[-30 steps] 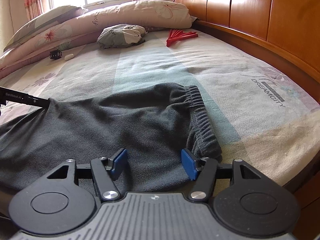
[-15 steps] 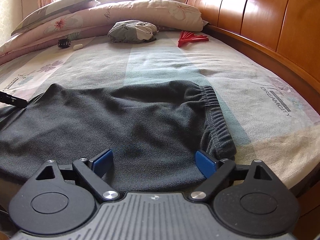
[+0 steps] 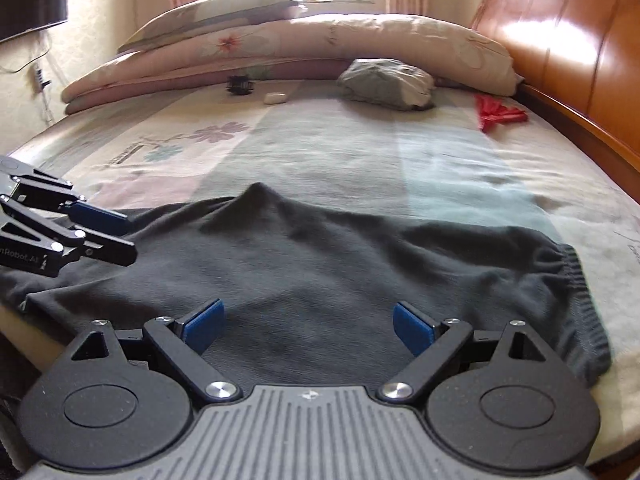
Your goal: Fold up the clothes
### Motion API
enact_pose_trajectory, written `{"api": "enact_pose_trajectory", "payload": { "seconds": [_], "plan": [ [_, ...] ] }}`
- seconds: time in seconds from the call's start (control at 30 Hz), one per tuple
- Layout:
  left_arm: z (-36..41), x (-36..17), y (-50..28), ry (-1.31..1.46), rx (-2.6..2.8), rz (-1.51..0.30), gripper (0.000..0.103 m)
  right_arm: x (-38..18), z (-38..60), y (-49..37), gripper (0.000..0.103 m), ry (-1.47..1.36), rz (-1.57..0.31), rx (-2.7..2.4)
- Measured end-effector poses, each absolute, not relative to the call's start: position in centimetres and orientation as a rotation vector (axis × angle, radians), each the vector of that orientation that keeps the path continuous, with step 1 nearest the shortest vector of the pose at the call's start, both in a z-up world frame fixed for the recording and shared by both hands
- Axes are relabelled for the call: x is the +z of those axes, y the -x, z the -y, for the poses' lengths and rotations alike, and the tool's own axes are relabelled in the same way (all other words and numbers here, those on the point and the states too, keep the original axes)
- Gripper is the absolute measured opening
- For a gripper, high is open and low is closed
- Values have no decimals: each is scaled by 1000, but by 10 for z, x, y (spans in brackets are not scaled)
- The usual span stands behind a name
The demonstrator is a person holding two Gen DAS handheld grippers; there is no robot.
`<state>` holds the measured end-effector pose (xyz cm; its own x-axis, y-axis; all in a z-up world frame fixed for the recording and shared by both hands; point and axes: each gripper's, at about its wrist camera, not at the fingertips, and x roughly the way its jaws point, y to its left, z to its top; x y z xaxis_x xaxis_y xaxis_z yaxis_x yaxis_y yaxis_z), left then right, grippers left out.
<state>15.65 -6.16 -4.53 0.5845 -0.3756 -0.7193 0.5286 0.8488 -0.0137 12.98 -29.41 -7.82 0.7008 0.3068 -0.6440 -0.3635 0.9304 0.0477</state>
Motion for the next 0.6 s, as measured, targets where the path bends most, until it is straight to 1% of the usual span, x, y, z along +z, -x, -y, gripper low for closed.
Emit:
{"api": "enact_pose_trajectory", "payload": {
  "seconds": [0.1, 0.13, 0.23, 0.3, 0.33, 0.4, 0.53, 0.6],
  "plan": [
    [44, -43, -154, -186, -480, -815, 38, -87, 270, -134, 94, 127, -732, 439],
    [38, -44, -154, -179, -460, -830, 42, -93, 266, -135, 94, 138, -758, 443],
    [13, -54, -152, -196, -366, -882, 44, -100, 265, -124, 101, 178, -763, 455],
    [-6, -65, -150, -211, -304, -921, 44, -96, 268, -120, 101, 179, -782, 451],
    [-17, -68, -148, -205, -283, -937, 47, -92, 269, -118, 101, 176, -793, 445],
    [-33, -64, -144, -137, -298, -932, 46, -83, 266, -118, 101, 166, -779, 453],
    [-36, -55, -140, -143, -306, -900, 47, -63, 238, -126, 101, 164, -721, 511],
    [-33, -58, -141, -153, -320, -905, 47, -64, 213, -130, 101, 206, -712, 556]
  ]
}}
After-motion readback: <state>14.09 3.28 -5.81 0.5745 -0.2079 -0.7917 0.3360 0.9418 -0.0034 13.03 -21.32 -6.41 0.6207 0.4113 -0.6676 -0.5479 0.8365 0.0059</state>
